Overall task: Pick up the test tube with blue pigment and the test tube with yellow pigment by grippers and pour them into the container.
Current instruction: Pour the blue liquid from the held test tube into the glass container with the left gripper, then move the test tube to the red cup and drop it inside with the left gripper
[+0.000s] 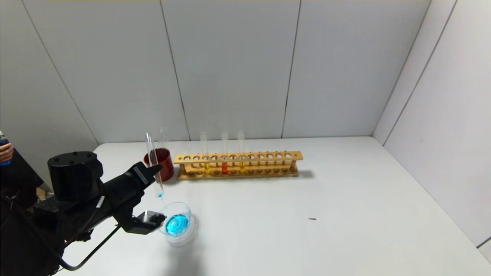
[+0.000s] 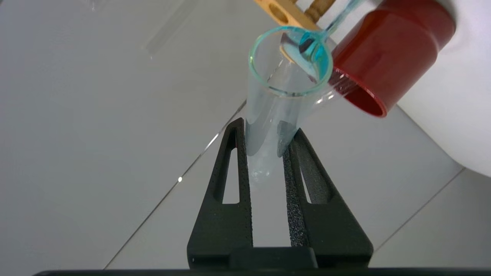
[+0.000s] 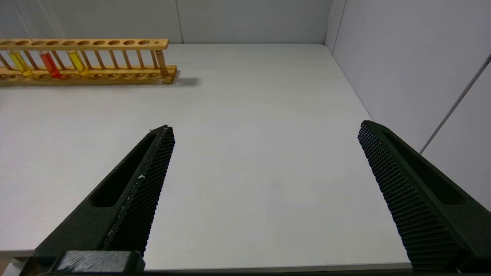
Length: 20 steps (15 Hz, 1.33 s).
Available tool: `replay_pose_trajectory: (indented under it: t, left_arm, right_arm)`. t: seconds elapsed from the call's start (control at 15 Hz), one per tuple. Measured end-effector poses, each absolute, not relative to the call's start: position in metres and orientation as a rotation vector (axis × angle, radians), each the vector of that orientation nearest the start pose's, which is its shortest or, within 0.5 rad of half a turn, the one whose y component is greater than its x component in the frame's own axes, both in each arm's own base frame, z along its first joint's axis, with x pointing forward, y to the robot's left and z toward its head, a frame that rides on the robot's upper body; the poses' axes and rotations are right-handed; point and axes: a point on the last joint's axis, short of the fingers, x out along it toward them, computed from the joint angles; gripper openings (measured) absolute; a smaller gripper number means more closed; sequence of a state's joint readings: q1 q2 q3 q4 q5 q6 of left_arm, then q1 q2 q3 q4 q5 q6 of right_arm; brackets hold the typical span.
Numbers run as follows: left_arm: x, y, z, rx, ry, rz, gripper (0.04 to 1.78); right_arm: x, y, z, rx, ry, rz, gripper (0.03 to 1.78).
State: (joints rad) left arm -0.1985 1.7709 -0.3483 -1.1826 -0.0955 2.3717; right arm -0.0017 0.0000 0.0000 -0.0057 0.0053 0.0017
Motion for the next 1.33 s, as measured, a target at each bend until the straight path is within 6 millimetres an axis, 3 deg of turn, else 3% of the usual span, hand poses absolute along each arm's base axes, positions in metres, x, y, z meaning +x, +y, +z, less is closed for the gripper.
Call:
replay_pose_trajectory:
  t: [0.47,0.67,0.93,1.13,1.33]
  left_arm:
    - [0.251,-0.053,0.111,2.35,-0.227,-0.406,0.3]
    - [0.252,-0.051,0.12,2.244,-0.157,-0.339,0.3]
    - [0.264,-0.046,0.147,1.784,-0.025,-0.13,0.3]
    - [0.285,-0.038,0.188,1.328,0.025,0.147,0.3]
    - [0.297,-0.03,0.211,0.945,0.075,0.22,0.3]
  right_arm:
    - [-0.023,0.0,0.076,0.002,-0.006,0.004,1.75]
    - [-0.023,0.0,0.076,0.002,-0.006,0.004,1.75]
    - [-0.023,0.0,0.076,0.002,-0.005,0.004,1.75]
    - [-0.023,0.0,0.076,0.001,-0.006,0.004,1.75]
    - [-0.023,0.0,0.076,0.001,-0.006,0.004,1.75]
